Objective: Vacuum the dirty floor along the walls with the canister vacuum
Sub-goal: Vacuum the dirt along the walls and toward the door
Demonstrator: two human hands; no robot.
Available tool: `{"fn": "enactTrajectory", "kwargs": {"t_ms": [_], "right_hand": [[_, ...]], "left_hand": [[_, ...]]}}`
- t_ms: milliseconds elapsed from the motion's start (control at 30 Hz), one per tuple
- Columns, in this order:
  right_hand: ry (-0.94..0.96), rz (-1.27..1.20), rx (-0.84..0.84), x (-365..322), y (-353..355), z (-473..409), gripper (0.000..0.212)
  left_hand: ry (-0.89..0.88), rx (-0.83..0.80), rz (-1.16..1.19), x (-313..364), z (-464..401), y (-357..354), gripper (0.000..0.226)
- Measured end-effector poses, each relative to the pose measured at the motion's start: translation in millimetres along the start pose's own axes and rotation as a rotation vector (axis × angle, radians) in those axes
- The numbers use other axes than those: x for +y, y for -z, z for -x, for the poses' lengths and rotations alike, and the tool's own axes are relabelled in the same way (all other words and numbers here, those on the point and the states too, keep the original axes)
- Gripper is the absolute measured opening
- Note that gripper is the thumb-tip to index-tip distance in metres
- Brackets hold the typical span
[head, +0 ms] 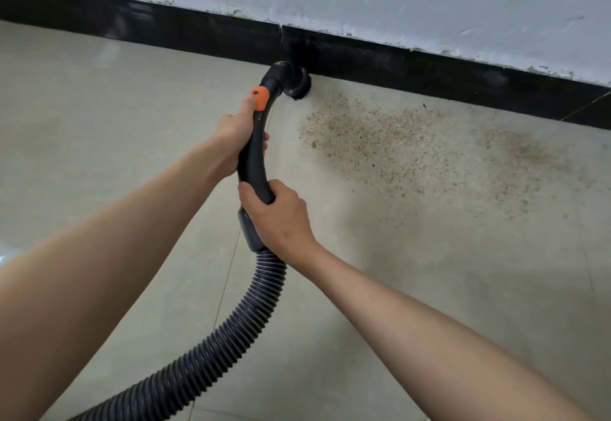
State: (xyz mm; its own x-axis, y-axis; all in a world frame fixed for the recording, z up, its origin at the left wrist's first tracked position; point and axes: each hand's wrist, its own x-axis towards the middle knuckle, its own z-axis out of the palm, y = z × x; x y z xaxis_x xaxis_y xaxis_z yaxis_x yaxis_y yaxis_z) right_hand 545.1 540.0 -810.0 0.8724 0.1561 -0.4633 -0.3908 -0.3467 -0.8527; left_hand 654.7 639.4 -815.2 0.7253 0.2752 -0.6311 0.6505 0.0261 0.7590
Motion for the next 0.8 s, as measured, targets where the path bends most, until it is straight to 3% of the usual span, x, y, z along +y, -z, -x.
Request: {"fn": "enactTrajectory", "kwargs": {"t_ms": [167,800], "right_hand": [[-0.002,0.042,0.011,5.5,-0.8,-12.7,0.032],[-0.07,0.004,0.213,43.5,41.6,3.0,0.031]], "left_hand": [[-0.037,0.034,-0.085,-5.9,-2.8,-5.7,0.054],[-0.117,-0.127,-0.244,-16.2,15.1,-83.9,0.053]]}}
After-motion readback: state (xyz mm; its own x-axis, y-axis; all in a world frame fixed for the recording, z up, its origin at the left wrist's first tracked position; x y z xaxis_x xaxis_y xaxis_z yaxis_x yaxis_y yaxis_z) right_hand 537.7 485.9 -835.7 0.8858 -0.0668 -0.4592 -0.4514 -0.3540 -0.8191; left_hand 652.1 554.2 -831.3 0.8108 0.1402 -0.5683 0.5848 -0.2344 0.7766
